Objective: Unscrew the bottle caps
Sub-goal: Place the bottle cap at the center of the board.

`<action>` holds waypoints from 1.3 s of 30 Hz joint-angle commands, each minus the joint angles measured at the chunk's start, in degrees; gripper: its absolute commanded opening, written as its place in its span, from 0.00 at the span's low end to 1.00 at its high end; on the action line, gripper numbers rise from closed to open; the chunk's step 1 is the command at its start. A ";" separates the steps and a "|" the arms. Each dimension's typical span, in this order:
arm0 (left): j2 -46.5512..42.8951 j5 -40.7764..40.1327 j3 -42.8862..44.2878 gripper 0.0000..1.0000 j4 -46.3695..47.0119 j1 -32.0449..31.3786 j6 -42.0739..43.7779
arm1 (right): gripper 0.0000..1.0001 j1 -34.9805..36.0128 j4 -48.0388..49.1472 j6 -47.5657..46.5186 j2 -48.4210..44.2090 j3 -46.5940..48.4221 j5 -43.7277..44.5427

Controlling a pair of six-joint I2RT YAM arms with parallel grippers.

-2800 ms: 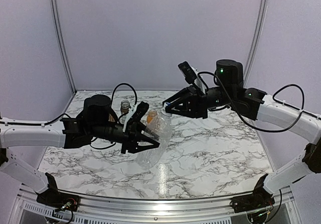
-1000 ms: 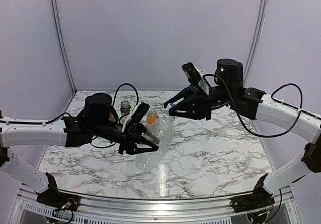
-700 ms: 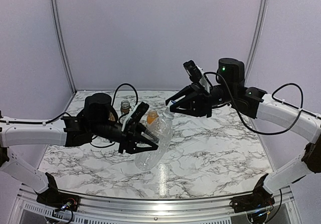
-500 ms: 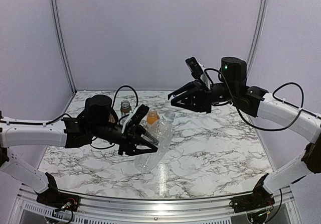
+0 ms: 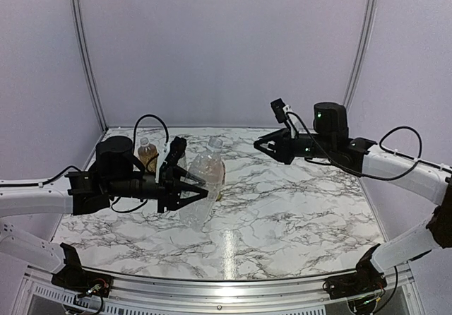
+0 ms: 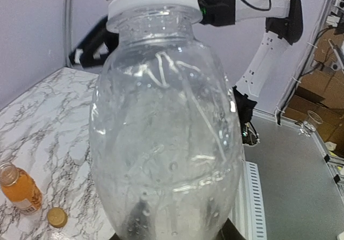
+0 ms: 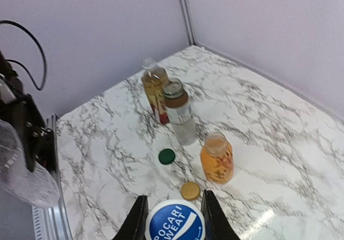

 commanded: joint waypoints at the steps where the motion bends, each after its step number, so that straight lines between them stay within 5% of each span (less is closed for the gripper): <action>1: -3.86 -10.59 -1.10 0.36 1.00 0.30 -0.89 | 0.21 -0.26 0.15 -0.29 4.56 -3.91 13.95; 11: -7.86 -21.92 -2.15 0.40 0.47 0.30 -2.88 | 0.21 0.14 6.55 -0.14 19.57 -6.21 18.68; 25: -6.29 -22.51 -1.65 0.42 -0.07 0.30 -2.10 | 0.28 4.92 4.90 -3.01 31.52 -1.40 24.94; 39: -5.71 -22.95 -2.08 0.44 -0.33 0.30 -1.34 | 0.64 5.01 0.87 -4.43 26.20 -1.01 25.16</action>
